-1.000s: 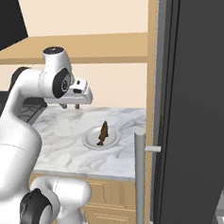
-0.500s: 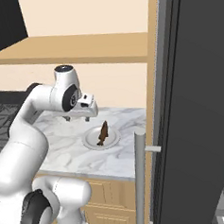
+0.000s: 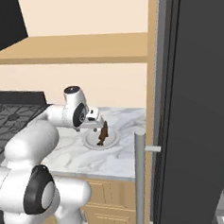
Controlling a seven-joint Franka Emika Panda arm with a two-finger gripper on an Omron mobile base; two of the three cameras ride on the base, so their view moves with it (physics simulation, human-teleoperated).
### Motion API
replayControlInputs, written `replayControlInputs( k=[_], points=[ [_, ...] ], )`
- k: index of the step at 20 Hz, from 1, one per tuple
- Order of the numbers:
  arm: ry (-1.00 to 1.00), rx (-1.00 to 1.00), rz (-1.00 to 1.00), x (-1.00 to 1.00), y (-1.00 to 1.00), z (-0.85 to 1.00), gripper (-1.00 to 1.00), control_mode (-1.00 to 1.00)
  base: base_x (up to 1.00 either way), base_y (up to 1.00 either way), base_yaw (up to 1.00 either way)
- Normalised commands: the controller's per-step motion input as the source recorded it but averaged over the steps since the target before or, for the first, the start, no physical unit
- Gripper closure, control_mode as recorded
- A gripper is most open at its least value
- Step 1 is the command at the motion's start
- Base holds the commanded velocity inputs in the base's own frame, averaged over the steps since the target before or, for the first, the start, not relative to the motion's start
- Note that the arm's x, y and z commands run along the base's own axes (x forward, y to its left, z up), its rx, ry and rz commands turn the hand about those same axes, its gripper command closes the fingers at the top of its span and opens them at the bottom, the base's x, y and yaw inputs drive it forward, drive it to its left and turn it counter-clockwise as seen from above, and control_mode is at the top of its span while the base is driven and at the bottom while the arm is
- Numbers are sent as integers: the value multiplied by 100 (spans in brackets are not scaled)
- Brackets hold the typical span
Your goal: Place the fish on the counter behind the older fish on the same shelf of the fridge to maintain FIFO order. Close the fridge door when finished.
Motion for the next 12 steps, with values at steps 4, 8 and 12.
replayControlInputs(
  k=[4, 8, 12],
  points=[
    [2, -1, 0, 60, -15, -49, -100, -100, 0, 0, 0],
    [0, 0, 0, 40, -29, -23, -100, -100, 0, 0, 0],
    [2, 0, 0, 38, -16, -24, -100, -100, 0, 0, 0]
  ],
)
